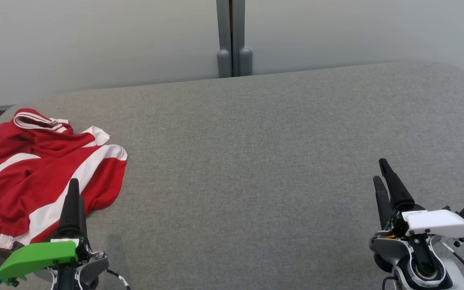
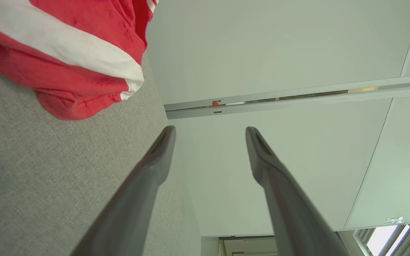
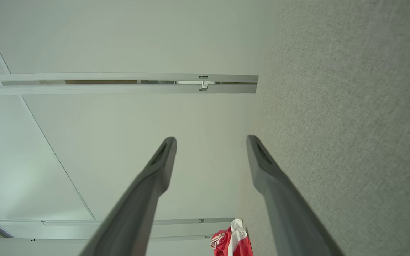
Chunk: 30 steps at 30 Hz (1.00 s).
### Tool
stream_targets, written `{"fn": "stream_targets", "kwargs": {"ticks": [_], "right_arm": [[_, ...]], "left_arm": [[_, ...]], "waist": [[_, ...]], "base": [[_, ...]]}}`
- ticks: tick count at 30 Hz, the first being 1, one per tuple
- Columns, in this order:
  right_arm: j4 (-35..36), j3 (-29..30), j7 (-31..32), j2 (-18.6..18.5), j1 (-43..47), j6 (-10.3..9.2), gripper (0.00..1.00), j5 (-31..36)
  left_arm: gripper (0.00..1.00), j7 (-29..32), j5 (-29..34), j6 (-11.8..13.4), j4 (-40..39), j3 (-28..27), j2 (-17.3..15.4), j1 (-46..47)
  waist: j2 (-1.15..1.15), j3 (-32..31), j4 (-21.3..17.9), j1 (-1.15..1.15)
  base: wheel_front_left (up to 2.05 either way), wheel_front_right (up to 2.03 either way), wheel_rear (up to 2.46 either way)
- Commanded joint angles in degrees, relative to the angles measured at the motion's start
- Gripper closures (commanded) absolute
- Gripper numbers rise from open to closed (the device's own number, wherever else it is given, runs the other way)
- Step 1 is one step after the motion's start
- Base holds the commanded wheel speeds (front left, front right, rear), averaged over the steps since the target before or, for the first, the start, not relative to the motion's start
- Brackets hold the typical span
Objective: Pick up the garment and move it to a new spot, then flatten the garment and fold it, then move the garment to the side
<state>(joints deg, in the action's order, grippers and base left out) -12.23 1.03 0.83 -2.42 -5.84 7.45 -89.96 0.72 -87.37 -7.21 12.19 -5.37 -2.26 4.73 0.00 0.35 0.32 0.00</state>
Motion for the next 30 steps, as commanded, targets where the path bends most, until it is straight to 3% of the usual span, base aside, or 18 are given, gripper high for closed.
{"fn": "stream_targets", "kwargs": {"ticks": [1, 22, 30], "right_arm": [[1.6, -0.6, -0.6, -0.5, -1.9, 0.02, 0.0, 1.5], [2.8, -7.4, -5.1, -2.3, -3.2, 0.03, 0.0, 23.0], [1.7, -9.2, -6.6, -2.6, -3.7, 0.03, 0.0, 31.8]], "left_arm": [[0.0, -0.6, 2.5, -0.1, -1.4, 0.1, -0.3, 0.8], [0.0, -5.1, 29.0, -0.2, -4.0, 0.2, -0.5, 0.0], [0.0, -6.5, 40.6, 1.2, -3.9, 1.1, -0.5, -0.6]], "waist": [[0.0, 0.0, 0.0, 0.0], [0.0, -0.1, 0.5, 0.0], [0.0, -0.1, 0.7, 0.0]], "base": [[0.0, 0.0, 0.0], [0.0, 0.0, 0.0], [0.0, 0.0, 0.0]]}}
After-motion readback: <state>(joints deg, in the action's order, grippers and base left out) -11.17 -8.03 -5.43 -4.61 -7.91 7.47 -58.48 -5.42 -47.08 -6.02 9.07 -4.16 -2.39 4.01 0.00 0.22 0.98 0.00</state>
